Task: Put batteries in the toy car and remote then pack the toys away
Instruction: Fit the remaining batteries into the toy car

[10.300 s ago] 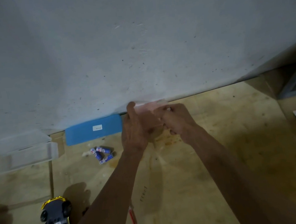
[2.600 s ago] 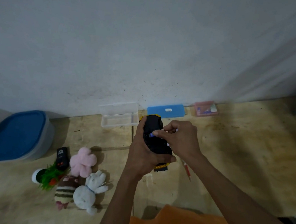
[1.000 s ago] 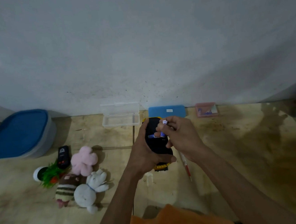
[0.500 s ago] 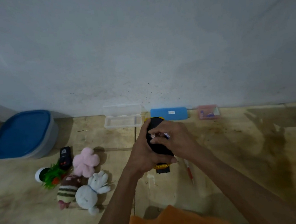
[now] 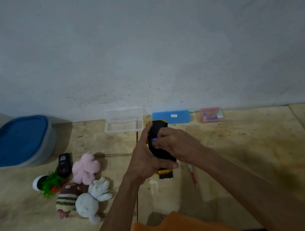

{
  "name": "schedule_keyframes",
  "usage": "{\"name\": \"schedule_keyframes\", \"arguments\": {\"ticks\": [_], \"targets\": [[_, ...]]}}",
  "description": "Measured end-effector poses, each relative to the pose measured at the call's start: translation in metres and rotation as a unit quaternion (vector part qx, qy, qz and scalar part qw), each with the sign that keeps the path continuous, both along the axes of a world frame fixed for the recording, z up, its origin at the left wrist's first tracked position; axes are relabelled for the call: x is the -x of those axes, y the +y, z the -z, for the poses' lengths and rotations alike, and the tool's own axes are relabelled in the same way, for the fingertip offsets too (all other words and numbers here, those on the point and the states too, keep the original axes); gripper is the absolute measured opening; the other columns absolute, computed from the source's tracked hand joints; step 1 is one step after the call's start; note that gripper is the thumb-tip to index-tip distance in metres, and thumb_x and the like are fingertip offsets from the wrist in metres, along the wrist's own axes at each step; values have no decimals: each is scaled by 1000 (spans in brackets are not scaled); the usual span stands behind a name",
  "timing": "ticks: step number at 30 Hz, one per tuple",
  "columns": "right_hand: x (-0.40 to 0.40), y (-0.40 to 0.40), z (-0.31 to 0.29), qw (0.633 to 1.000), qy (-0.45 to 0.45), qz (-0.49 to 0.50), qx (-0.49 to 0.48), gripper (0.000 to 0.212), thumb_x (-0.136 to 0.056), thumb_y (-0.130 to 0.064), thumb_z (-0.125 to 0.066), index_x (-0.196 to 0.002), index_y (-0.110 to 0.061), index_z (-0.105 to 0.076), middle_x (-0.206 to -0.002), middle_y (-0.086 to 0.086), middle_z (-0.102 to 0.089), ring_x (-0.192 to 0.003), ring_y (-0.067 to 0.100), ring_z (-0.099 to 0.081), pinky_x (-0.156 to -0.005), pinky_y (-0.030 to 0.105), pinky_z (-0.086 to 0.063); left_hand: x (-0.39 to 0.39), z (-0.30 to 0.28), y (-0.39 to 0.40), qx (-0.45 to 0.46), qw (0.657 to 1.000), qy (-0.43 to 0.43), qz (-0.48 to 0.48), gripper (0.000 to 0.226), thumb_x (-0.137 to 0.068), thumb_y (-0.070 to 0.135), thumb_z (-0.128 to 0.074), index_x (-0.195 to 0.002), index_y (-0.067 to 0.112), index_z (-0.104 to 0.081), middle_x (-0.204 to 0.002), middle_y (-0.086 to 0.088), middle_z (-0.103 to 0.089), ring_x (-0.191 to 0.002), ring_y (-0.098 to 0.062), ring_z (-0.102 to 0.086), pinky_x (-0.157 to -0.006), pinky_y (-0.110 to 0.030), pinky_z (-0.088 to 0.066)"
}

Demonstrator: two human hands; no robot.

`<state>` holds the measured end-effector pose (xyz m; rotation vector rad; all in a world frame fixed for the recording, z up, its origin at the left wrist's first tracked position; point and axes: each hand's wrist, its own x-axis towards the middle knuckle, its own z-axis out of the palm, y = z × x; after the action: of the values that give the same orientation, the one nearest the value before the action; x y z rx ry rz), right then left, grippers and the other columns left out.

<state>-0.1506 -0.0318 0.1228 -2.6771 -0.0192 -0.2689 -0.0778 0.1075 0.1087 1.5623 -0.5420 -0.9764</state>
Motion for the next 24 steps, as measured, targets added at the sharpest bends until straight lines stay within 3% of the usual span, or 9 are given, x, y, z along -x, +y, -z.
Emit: {"name": "schedule_keyframes", "arguments": {"ticks": [2, 4, 6, 9, 12, 16, 19, 24], "targets": [[-1, 0, -6, 996, 30, 35, -75, 18, -91, -20, -64, -100, -11, -77, -90, 6, -66, -76, 19, -61, -67, 34, -53, -1, 2, 0, 0, 1000, -4, -13, 137, -42, -11, -96, -152, 39, -31, -132, 19, -58, -112, -7, -67, -81, -39, -62], [0, -1, -14, 968, 24, 141, -205, 19, -92, -25, -68, -109, -18, -74, -96, -5, -68, -85, 6, -60, -73, 17, -48, -5, 4, 1, 0, 1000, -15, -27, 140, -39, -2, -100, -152, 40, -29, -137, 14, -58, -116, -12, -66, -86, -45, -61], [3, -4, -23, 891, 36, 258, -372, 19, -97, -19, -60, -113, -19, -69, -97, -7, -67, -84, 4, -61, -70, 17, -49, -10, 6, 2, -4, 999, -18, -44, 141, -36, 4, -102, -152, 40, -30, -132, 18, -60, -115, -14, -66, -88, -49, -60], [7, -10, -33, 729, 70, 319, -602, 27, -98, 4, -49, -115, -8, -65, -110, 10, -65, -94, 16, -67, -80, 28, -57, -13, 6, 5, -8, 998, -28, -51, 140, -36, 9, -103, -152, 40, -30, -134, 18, -57, -117, -15, -64, -89, -50, -59], [11, -4, -39, 652, 25, 330, -682, 28, -93, 9, -56, -119, -1, -61, -115, 15, -66, -101, 22, -71, -93, 36, -57, -10, 10, 4, -6, 999, -30, -42, 138, -41, 4, -102, -153, 39, -29, -137, 16, -54, -118, -16, -63, -89, -50, -59], [13, 9, -35, 503, -59, 369, -779, 30, -83, 13, -65, -112, 6, -59, -107, 21, -67, -88, 25, -75, -79, 35, -62, -3, 12, 0, 0, 999, -43, -31, 134, -40, 12, -103, -150, 41, -33, -141, 15, -52, -123, -17, -60, -90, -49, -59], [15, 15, -30, 465, -81, 399, -786, 29, -79, 13, -70, -105, 3, -61, -106, 27, -68, -85, 28, -75, -76, 38, -63, -2, 11, -1, 2, 999, -41, -31, 131, -41, 11, -102, -148, 41, -34, -142, 12, -51, -122, -18, -61, -89, -49, -60], [16, 19, -31, 461, -65, 427, -775, 27, -80, 3, -75, -105, 2, -63, -95, 19, -73, -82, 26, -76, -66, 40, -63, -3, 14, 0, 1, 999, -27, -30, 136, -40, 10, -101, -152, 38, -29, -142, 13, -52, -122, -16, -62, -89, -50, -60]]}}
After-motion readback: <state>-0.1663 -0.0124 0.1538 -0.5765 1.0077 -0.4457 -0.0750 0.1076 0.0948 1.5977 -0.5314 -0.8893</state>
